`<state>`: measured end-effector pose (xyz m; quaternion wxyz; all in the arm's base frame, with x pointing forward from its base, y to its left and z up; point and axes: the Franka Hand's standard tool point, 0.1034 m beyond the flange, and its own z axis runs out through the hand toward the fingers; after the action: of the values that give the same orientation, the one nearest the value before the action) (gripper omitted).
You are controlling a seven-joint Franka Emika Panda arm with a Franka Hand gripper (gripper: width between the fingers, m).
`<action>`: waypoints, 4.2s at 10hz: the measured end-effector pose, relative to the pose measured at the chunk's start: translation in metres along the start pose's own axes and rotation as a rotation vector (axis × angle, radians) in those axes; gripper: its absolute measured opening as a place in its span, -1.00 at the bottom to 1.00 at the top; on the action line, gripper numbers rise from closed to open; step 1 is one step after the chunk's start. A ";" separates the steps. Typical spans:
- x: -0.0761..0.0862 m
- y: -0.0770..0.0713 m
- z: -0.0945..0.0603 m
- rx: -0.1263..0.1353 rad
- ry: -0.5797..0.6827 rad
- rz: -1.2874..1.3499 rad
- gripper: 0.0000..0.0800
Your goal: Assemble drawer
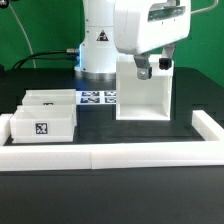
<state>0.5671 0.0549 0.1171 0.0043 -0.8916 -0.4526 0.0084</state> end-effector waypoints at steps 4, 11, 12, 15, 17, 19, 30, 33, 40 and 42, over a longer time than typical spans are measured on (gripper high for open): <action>0.000 0.000 0.000 0.000 0.000 0.000 0.62; -0.047 -0.080 -0.026 -0.017 0.016 0.463 0.62; -0.049 -0.084 -0.028 -0.019 0.016 0.458 0.62; -0.049 -0.083 -0.028 -0.018 0.016 0.458 0.62; -0.052 -0.089 -0.028 -0.021 0.050 0.676 0.62; -0.050 -0.109 -0.024 -0.016 0.033 0.841 0.62; -0.043 -0.165 0.023 0.020 -0.005 1.028 -0.01; -0.043 -0.165 0.023 0.022 -0.005 1.029 -0.50; -0.043 -0.165 0.023 0.022 -0.005 1.028 -0.91; -0.045 -0.151 0.022 0.034 0.002 0.948 -0.91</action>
Offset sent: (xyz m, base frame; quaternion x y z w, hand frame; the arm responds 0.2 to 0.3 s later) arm 0.0000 0.0000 0.0000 0.0000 0.0000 0.0000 1.0000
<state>0.4178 0.1077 0.0977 0.0149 -0.9997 0.0046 0.0160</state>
